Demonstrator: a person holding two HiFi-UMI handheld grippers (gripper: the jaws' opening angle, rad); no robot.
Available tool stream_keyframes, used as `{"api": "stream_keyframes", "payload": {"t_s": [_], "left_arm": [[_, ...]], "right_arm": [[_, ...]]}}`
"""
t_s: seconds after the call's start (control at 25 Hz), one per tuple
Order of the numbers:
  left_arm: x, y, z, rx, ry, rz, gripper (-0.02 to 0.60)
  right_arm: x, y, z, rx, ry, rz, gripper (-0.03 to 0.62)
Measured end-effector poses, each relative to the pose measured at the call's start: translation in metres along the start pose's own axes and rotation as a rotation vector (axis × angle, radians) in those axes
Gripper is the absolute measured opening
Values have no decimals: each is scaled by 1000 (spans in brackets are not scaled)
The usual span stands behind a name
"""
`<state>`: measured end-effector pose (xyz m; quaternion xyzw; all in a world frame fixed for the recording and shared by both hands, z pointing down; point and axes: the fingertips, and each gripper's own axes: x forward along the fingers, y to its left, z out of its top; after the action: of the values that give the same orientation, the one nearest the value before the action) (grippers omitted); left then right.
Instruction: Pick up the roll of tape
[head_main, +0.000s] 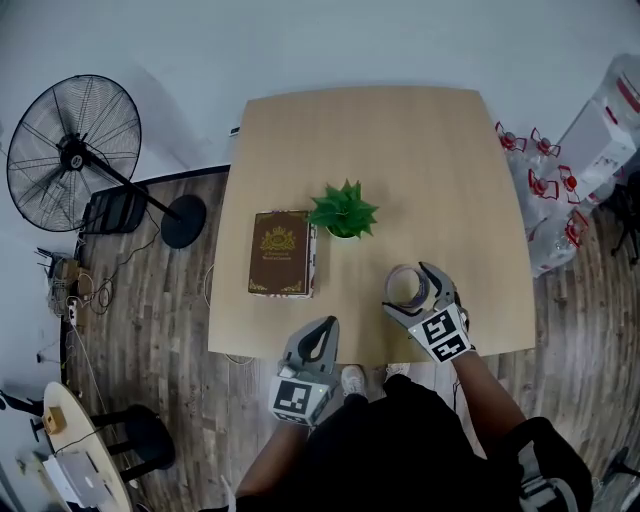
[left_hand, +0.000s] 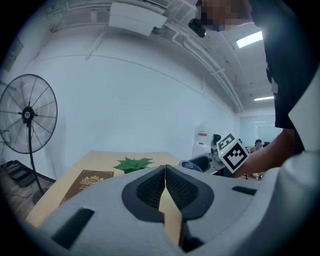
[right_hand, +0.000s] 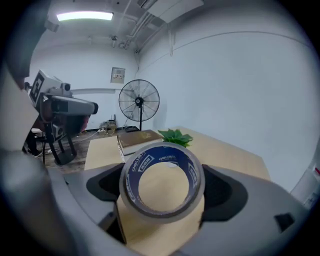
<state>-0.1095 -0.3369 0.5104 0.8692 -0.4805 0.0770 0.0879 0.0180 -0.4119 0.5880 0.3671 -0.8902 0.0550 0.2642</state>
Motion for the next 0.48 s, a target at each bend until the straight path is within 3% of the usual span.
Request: {"api": "stream_keyframes", "payload": {"t_s": [0.48], "left_arm": [[13,-17,19,-8,-39,-60,8]], "right_arm": [[-59,-19,75,68,-237,-101,442]]}}
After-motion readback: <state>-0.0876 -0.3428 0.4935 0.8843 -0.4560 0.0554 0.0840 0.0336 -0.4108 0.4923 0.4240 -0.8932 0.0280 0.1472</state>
